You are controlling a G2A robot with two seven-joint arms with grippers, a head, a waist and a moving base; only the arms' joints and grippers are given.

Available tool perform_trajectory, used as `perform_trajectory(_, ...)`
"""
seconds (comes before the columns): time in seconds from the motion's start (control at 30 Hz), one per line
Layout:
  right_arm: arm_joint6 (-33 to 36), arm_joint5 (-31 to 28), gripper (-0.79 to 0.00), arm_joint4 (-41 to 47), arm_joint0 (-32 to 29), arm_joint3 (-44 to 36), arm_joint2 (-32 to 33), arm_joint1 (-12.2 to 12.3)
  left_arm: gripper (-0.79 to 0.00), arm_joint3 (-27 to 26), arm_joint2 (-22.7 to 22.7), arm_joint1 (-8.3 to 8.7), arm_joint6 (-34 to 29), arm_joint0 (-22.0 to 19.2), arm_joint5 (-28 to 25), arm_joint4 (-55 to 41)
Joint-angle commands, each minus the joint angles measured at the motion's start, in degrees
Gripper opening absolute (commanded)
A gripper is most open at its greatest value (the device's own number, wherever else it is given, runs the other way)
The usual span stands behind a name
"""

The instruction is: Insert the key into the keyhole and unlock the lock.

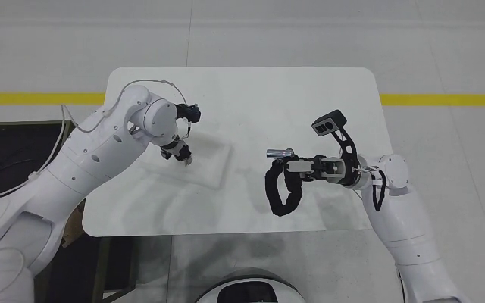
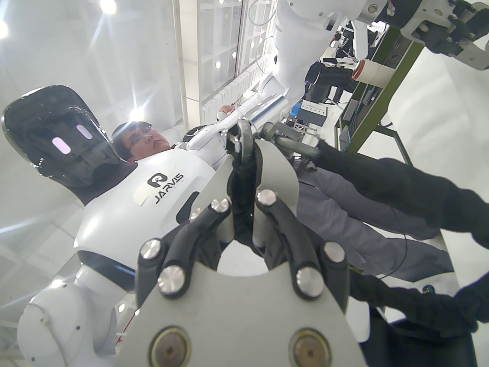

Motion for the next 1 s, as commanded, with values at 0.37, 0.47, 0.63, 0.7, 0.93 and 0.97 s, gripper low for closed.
perform_trajectory(0.37, 0.0, 0.0, -0.785, 0.0, 0.0, 0.0, 0.0, 0.0, -0.588, 1.9, 1.0, -1.05, 0.0, -1.1, 0.0, -1.1)
perform_trajectory(0.47, 0.0, 0.0, -0.785, 0.0, 0.0, 0.0, 0.0, 0.0, -0.594, 2.2, 0.5, -1.59, 0.0, -0.8, -0.3, -1.2)
perform_trajectory(0.63, 0.0, 0.0, -0.785, 0.0, 0.0, 0.0, 0.0, 0.0, -0.606, 3.0, 0.4, -2.57, 0.0, -0.5, -0.5, -0.2)
perform_trajectory(0.7, 0.0, 0.0, -0.785, 0.0, 0.0, 0.0, 0.0, 0.0, -0.606, 3.7, 0.5, -2.88, 0.0, -0.3, -0.3, 0.3)
perform_trajectory(0.93, 0.0, 0.0, -0.785, 0.0, 0.0, 0.0, 0.0, 0.0, -0.785, 4.8, 0.8, -3.59, 0.0, -0.6, 0.1, 0.6)
perform_trajectory(0.97, 0.0, 0.0, -0.785, 0.0, 0.0, 0.0, 0.0, 0.0, -0.785, 4.7, 0.9, -3.5, 0.0, -0.7, 0.2, 0.5)
